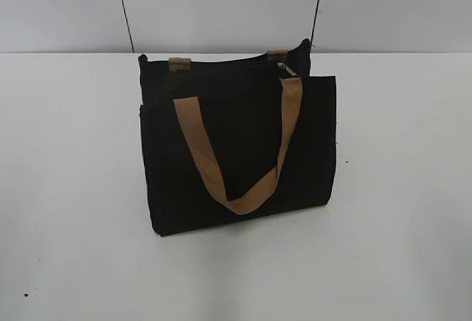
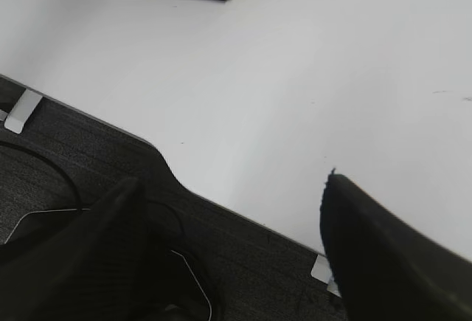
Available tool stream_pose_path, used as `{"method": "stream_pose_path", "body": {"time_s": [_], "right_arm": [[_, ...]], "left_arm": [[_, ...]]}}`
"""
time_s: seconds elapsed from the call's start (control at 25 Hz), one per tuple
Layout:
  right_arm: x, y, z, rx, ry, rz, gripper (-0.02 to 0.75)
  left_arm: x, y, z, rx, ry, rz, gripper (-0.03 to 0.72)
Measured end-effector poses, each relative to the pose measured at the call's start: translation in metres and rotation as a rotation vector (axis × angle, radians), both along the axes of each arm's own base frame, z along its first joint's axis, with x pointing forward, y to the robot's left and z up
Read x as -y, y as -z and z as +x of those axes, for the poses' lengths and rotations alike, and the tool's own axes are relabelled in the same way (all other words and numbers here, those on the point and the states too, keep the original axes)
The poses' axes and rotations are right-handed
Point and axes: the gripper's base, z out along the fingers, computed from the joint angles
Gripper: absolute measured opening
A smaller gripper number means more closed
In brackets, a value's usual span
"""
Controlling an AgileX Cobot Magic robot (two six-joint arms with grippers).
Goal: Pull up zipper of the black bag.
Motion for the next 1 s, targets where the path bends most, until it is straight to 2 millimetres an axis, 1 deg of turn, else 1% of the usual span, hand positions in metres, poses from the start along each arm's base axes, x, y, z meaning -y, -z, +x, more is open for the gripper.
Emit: {"method": "stream_pose_path", "body": {"time_s": [0.24,0.36,0.56,0.76,0.88,1.0], "right_arm": [[0.0,0.0,0.0,0.0,0.002,0.0,0.56],[0.001,0.0,0.001,-0.001,0.039,0.001,0.56],[0.007,0.0,0.002,0.008,0.233,0.006,0.56],[0.015,-0.003,-0.008,0.088,0.466,0.025,0.56],[0.017,-0.004,-0.016,0.143,0.553,0.033,0.56],[0.016,-0.004,-0.023,0.193,0.58,0.04,0.56]], "left_arm": [[-0.001,0.0,-0.001,0.009,-0.001,-0.006,0.503],[-0.003,-0.001,-0.004,0.032,-0.04,-0.017,0.503],[-0.011,-0.003,-0.012,0.098,-0.195,-0.041,0.5],[-0.017,-0.005,-0.026,0.197,-0.388,-0.059,0.501],[-0.017,-0.005,-0.032,0.242,-0.46,-0.062,0.501],[-0.017,-0.005,-0.04,0.29,-0.476,-0.072,0.501]]}}
